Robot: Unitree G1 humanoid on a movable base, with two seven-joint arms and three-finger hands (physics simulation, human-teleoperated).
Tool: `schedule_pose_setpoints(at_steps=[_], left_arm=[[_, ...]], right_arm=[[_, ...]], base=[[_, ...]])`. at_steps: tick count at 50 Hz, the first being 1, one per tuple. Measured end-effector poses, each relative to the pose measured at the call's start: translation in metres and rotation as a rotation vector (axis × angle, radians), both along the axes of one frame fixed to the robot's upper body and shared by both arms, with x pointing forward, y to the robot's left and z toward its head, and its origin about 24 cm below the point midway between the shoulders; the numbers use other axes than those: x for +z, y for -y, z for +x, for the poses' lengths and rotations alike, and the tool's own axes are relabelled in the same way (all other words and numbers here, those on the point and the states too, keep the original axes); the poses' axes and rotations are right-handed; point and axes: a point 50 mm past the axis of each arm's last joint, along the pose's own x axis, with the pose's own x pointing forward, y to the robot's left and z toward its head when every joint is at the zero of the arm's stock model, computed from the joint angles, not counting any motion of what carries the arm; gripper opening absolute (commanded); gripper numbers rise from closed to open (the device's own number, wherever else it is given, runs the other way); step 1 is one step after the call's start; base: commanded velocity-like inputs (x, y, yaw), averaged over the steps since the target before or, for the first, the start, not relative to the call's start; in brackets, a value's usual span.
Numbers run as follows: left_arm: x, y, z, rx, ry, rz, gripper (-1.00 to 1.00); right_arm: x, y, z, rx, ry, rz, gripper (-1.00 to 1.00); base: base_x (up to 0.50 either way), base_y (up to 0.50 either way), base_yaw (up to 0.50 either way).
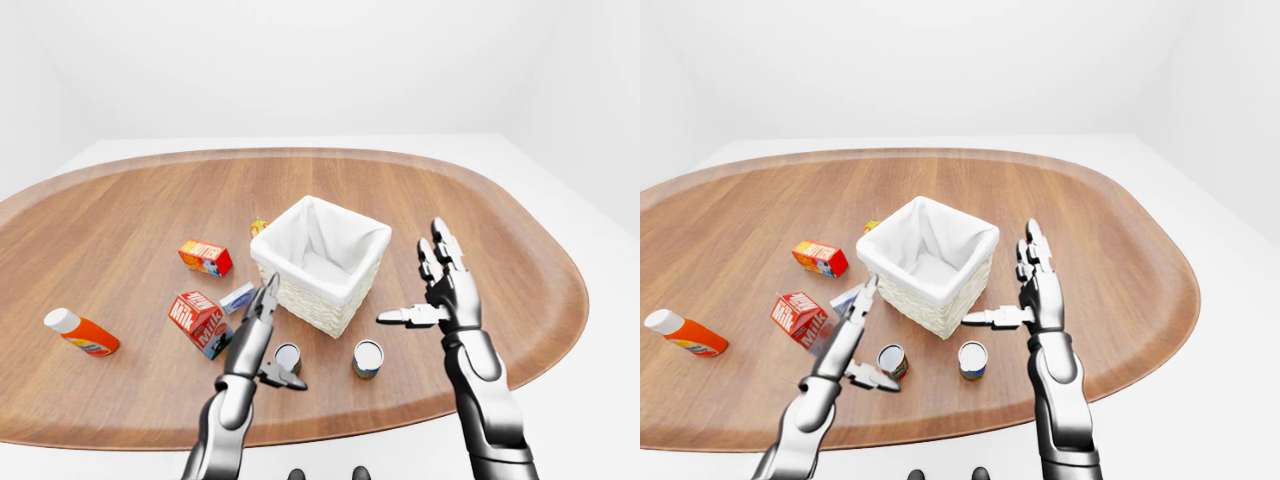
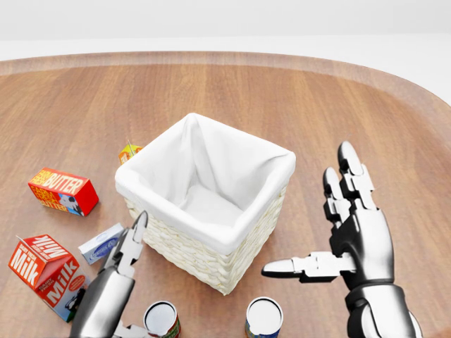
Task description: Pick up the tomato sauce, and put it in the basket.
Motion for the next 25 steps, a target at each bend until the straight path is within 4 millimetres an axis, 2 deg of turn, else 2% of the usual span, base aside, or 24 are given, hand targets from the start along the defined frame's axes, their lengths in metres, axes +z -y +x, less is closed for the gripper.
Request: schedule_pose_setpoints(at_steps=[25], left_arm=[[-0.010,-0.001,0.000,0.007,-0.036,0.005,1.00]], right_arm=[[0.000,0.000,0.000,0.000,0.000,0.001,1.00]], base=[[0.00,0.00,0.00]])
